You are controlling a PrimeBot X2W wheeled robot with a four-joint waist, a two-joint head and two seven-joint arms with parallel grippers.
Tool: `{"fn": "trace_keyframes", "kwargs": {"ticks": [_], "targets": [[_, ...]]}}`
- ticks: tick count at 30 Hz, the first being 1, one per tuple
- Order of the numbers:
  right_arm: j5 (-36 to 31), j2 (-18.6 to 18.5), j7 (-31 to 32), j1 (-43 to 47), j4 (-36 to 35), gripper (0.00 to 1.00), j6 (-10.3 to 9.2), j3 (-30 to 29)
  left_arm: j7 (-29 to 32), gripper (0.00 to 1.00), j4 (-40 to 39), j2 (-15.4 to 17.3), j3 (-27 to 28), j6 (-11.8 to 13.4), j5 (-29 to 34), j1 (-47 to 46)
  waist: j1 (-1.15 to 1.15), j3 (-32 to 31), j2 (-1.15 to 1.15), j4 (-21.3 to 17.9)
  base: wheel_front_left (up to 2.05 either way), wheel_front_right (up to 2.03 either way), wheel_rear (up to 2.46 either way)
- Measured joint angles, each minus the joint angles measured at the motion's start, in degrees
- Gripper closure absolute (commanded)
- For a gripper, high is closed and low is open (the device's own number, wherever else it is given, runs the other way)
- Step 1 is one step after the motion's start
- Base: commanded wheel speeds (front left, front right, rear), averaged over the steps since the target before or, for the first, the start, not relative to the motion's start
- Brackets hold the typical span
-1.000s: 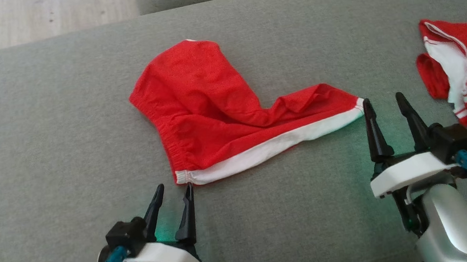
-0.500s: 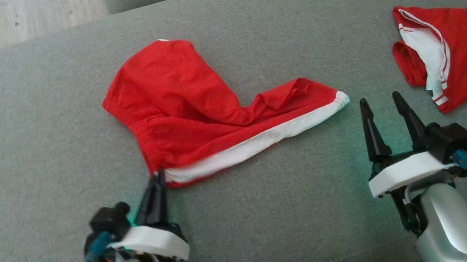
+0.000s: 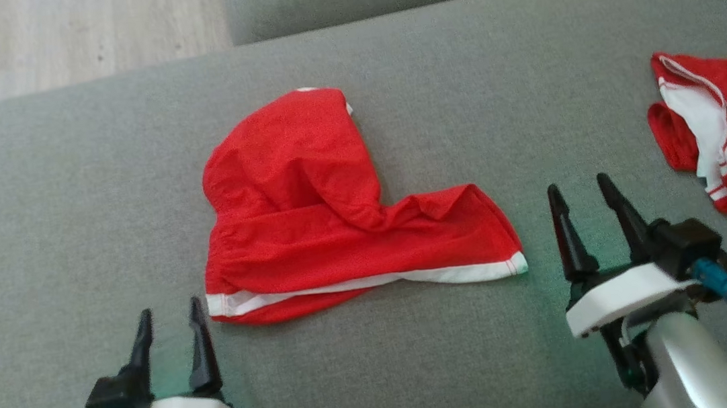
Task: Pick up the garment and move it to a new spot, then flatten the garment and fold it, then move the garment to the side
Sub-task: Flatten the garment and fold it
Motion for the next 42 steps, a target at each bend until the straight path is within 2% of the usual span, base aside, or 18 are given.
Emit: {"fn": "trace_keyframes", "kwargs": {"ticks": [3,9,15,27,34,42], "targets": [[-0.01,0.00,0.00,1.04,-0.02,0.00,-0.01,1.57,-0.01,0.00,-3.72,0.04,1.36,1.60,2.98,2.59,0.00,-1.59,0.00,0.62,0.00,0.00,0.00],[-1.49,0.02,0.01,4.82,1.92,0.00,0.00,3.25,-0.01,0.00,-6.20,0.03,0.92,2.38,6.94,8.90,-0.01,-4.01,0.00,1.67,0.00,0.00,0.00],[-1.55,0.02,0.01,5.83,4.01,0.00,0.00,3.79,-0.01,0.00,-6.76,0.05,0.33,2.82,6.59,9.93,0.00,-3.72,0.00,2.46,0.00,0.00,0.00],[-2.13,0.05,0.03,0.02,16.23,0.00,0.00,5.97,-0.01,0.00,-6.72,0.07,-1.98,2.81,5.56,7.76,0.01,-1.20,0.00,6.58,0.00,0.00,0.00],[-2.10,0.05,0.03,-0.62,19.38,0.00,-0.01,6.36,-0.01,0.00,-6.72,0.07,-1.58,2.80,5.56,7.83,0.00,-0.80,0.00,7.22,0.00,0.00,0.00],[-0.68,0.02,0.03,-0.62,19.04,0.00,-0.01,7.35,-0.01,0.00,-6.73,0.07,-2.18,2.77,5.16,7.79,0.00,-0.50,0.00,7.09,0.00,0.00,0.00]]}}
